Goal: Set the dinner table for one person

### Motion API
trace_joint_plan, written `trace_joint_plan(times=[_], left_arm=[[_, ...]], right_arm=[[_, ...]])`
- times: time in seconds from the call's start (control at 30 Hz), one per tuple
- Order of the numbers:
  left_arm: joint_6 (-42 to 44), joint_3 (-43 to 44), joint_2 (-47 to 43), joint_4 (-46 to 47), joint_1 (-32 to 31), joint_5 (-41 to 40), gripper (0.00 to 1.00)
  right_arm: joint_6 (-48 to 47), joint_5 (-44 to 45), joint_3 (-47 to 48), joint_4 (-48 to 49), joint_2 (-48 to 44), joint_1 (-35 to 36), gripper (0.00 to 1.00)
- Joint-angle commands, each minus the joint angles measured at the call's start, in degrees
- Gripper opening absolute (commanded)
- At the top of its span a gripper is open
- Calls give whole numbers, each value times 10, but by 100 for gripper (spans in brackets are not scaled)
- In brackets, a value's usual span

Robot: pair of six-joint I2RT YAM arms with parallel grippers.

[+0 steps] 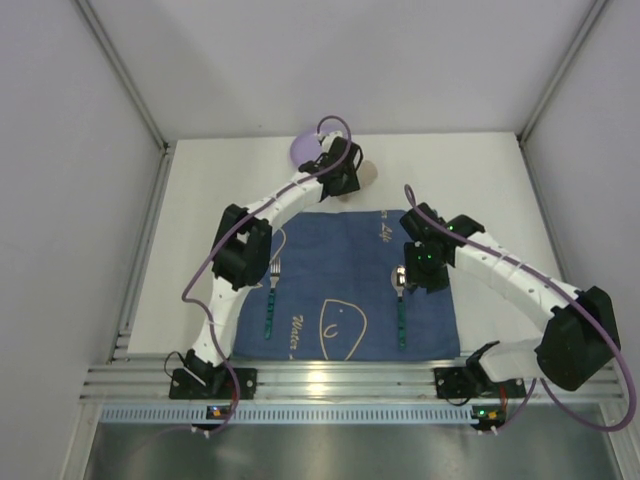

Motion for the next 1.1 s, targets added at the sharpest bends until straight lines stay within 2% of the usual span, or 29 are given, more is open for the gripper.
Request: trace_joint_plan(times=[0.0,0.03,0.07,0.13,0.2,0.27,0.57,0.6,0.7,0.73,0.77,0.83,0.93,1.0,1.07], left_arm=[[52,25,-18,24,-11,-37,40],[59,26,-19,28,-12,-42,39],[71,26,-23,32,-13,-44,28],[86,30,-23,37,-13,-46,21],[91,34,-20,40,-13,-50,6],[99,42,-16,39,-14,-48,0],[119,11,-51,46,-14,-31,0],[126,17,-62,43,-13,-7,0],[188,70,-62,-16,-13,56,0],[227,138,-55,-49,-13,94,0],[245,177,-45,-129,-13,109,0],[280,223,-45,-190,-13,123,0],[291,118,-126,-208,-12,147,0],[298,87,-157,-243,-13,186,0],[313,101,-158,-284,-24,187,0]], right_arm=[[-8,9,10,6,3,8,43],[-12,8,12,8,9,8,43],[-14,8,16,11,13,8,42],[-18,6,21,14,21,8,42],[-20,3,24,16,26,8,42],[-25,2,28,17,30,8,41],[-24,4,7,20,10,8,39],[-23,3,6,18,6,8,39],[-24,8,3,13,0,8,39],[-24,9,3,12,-1,8,39],[-24,13,3,11,-3,8,39],[-22,21,10,7,0,6,40],[-25,27,35,-5,4,-1,41],[-30,33,50,-13,5,-8,41],[-34,40,72,-26,9,-16,42]])
